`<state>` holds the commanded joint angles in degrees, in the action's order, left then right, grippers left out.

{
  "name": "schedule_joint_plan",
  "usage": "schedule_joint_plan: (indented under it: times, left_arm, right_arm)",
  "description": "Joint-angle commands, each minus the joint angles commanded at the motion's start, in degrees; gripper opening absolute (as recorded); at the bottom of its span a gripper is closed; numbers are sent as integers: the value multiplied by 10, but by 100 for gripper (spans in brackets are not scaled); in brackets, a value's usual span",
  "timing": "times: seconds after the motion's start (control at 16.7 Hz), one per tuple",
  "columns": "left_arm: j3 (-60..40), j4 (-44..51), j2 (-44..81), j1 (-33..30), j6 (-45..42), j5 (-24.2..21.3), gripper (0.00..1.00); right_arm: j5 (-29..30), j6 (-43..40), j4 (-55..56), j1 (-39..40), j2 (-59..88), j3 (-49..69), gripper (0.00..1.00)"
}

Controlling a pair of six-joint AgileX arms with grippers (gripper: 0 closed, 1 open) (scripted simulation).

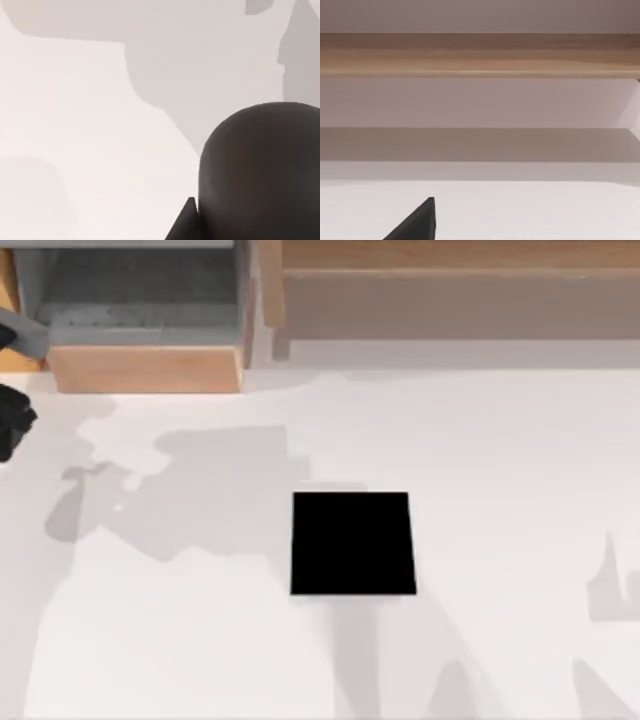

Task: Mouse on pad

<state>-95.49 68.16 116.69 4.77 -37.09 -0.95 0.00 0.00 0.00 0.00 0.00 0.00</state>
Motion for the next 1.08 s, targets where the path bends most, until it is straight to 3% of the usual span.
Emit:
schedule_joint_plan:
  times: [0.42, 0.6, 0.84, 1.08]
  left_arm:
    - [-12, 13, -3, -2, -7, 0, 0]
    - [-33, 21, 15, -30, -61, 0, 0]
    - [-78, 37, 55, -103, -219, 0, 0]
    - [-124, 55, 98, -200, -456, -1, 0]
  right_arm:
    - [0, 0, 0, 0, 0, 0, 100]
    - [0, 0, 0, 0, 0, 0, 100]
    - [0, 0, 0, 0, 0, 0, 100]
    - [0, 0, 0, 0, 0, 0, 100]
